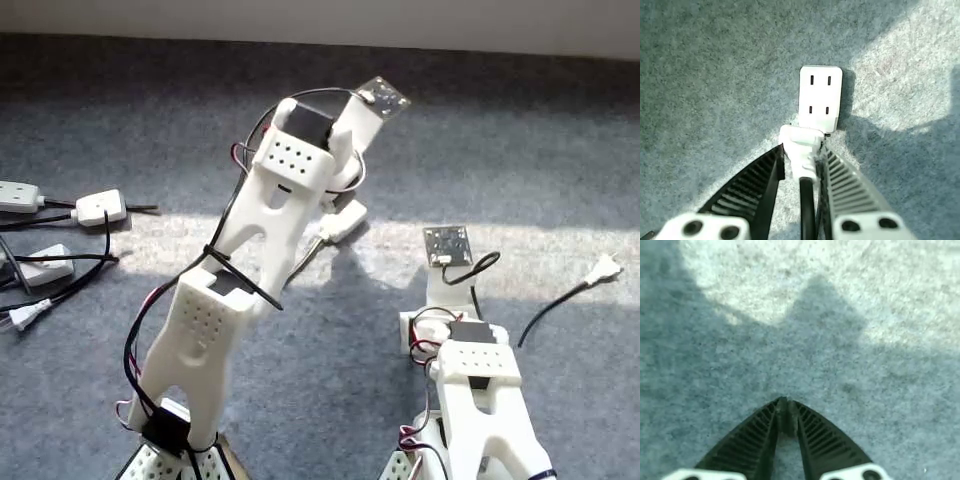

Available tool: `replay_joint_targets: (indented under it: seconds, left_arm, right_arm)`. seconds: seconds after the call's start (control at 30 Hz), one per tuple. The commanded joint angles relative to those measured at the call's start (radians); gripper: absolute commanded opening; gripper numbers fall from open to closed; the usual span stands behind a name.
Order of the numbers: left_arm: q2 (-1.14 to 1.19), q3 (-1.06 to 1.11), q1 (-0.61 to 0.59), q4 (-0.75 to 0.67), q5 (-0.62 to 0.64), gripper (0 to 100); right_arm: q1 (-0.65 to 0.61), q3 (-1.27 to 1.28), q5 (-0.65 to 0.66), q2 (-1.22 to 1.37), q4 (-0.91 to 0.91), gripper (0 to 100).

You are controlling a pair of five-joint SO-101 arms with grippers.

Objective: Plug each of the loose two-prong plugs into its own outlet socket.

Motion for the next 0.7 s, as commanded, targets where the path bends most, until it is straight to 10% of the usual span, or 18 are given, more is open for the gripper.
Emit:
replay_joint_targets:
  seconds: [0.0, 0.67]
  left_arm:
    - [-0.013, -0.039, 0.064, -0.005, 0.015, 1]
    - [0.079, -0.039, 0.035, -0.118, 0.068, 1]
  right_arm:
    - [0.005, -0.001, -0.011, -0.019, -0.016, 0.6]
    - [0.002, 0.002, -0.011, -0.010, -0.050, 0.6]
